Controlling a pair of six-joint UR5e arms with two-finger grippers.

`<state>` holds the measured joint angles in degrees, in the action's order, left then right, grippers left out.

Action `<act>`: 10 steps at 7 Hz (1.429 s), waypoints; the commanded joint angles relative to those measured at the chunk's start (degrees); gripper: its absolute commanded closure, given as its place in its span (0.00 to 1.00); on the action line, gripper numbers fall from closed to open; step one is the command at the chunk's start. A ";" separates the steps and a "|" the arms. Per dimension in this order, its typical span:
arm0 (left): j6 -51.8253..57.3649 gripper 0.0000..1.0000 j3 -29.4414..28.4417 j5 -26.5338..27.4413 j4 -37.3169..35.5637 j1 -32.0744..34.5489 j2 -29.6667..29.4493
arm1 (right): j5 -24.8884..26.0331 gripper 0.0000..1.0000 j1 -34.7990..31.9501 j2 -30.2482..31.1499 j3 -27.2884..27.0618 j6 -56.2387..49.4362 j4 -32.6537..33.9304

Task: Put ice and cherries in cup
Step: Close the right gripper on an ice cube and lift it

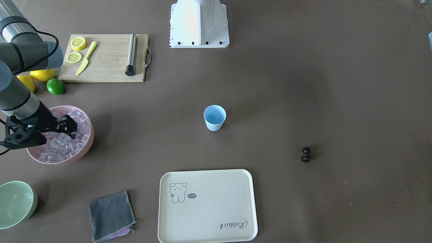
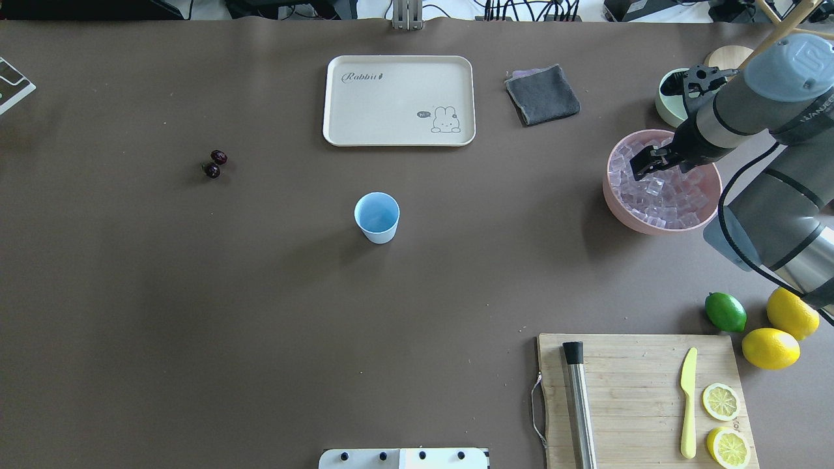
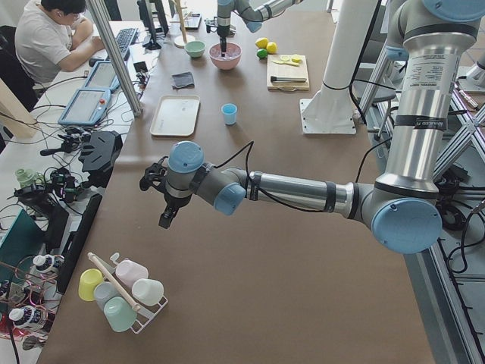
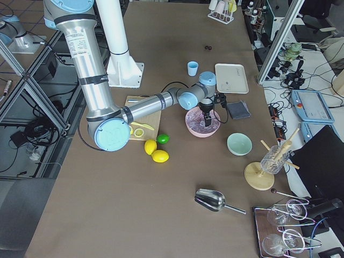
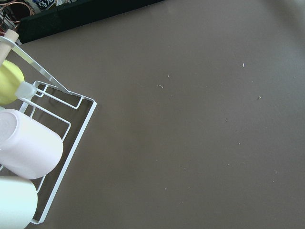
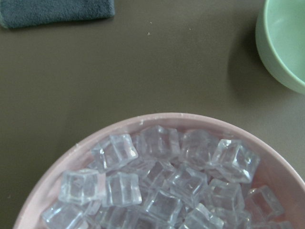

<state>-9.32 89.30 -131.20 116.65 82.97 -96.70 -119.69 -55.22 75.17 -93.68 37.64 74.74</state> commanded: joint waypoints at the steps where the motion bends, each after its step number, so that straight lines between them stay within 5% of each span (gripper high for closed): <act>1: 0.09 0.02 -1.76 -0.02 0.15 0.00 -1.56 | -0.19 0.10 -0.06 1.38 -0.10 -0.02 -0.12; 10: -0.17 0.02 -3.26 -0.02 3.12 -0.70 -0.78 | 0.33 0.15 0.55 0.33 0.78 0.06 -0.12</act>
<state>-9.29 85.84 -131.22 118.46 82.47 -98.13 -119.39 -54.73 75.58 -92.97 37.70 74.62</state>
